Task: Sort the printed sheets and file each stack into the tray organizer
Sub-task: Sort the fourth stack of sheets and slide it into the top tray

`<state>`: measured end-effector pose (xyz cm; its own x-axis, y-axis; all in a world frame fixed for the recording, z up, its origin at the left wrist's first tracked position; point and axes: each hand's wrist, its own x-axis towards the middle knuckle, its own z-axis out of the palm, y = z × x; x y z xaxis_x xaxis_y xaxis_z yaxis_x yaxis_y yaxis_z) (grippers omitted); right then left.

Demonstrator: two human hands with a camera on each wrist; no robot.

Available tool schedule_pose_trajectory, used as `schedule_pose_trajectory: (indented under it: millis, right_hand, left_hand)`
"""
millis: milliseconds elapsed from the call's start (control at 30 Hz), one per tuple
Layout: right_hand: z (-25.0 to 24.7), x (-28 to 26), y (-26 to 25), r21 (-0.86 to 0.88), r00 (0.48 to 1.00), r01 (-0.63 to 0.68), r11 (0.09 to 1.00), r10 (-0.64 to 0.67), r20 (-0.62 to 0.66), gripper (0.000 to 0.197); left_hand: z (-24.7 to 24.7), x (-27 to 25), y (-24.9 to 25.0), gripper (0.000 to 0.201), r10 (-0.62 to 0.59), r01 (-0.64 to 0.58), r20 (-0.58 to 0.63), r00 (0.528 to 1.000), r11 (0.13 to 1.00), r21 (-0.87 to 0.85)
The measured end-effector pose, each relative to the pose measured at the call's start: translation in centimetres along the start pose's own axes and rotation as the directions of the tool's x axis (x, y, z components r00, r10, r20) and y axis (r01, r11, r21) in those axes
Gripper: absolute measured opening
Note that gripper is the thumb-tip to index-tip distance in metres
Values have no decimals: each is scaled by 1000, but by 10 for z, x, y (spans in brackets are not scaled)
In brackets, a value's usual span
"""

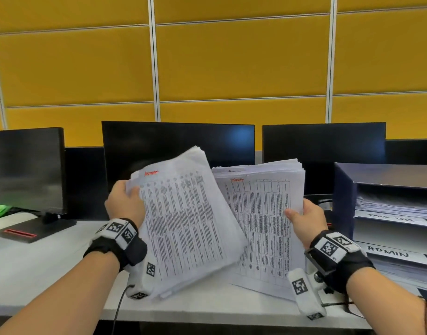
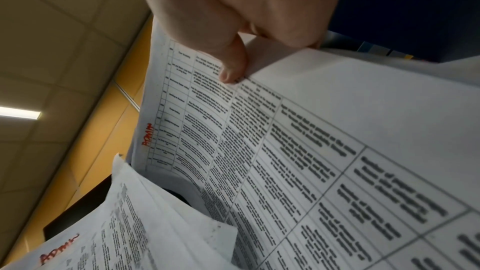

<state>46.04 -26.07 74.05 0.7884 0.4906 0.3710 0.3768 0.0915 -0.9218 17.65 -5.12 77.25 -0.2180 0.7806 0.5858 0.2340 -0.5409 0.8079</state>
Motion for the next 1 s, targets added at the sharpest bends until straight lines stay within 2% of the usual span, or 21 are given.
schedule_pose_trajectory:
  millis: [133, 267, 367, 467, 600, 733, 867, 1000]
  right_hand:
    - [-8, 0, 1, -14, 999, 10, 1000, -10, -35, 34]
    - [-13, 0, 1, 10, 1000, 4, 1000, -5, 7, 34]
    - [-11, -1, 1, 43, 998, 1, 999, -4, 66, 33]
    - [-4, -4, 1, 72, 994, -7, 997, -1, 110, 33]
    - [7, -5, 1, 95, 990, -26, 995, 12, 140, 33]
    - [9, -6, 0, 119, 989, -28, 993, 10, 149, 31]
    - [11, -3, 4, 88, 995, -14, 996, 6, 99, 30]
    - [16, -3, 2, 19, 999, 8, 1000, -8, 43, 31]
  left_hand:
    - [-4, 4, 6, 15, 25, -28, -75, 997, 999, -44]
    - [-4, -2, 10, 16, 100, -103, -62, 993, 993, -61]
    - [3, -9, 15, 11, 117, -113, 30, 993, 989, -97]
    - [18, -18, 21, 17, 102, -54, 180, 978, 966, -251]
    - [39, -40, 36, 16, 84, 86, 374, 924, 906, -415]
    - [59, -53, 41, 14, 45, 182, 477, 878, 889, -419]
    - [69, -62, 49, 26, -1, 326, 586, 810, 832, -449]
    - [72, -70, 51, 28, 0, 336, 661, 750, 861, -381]
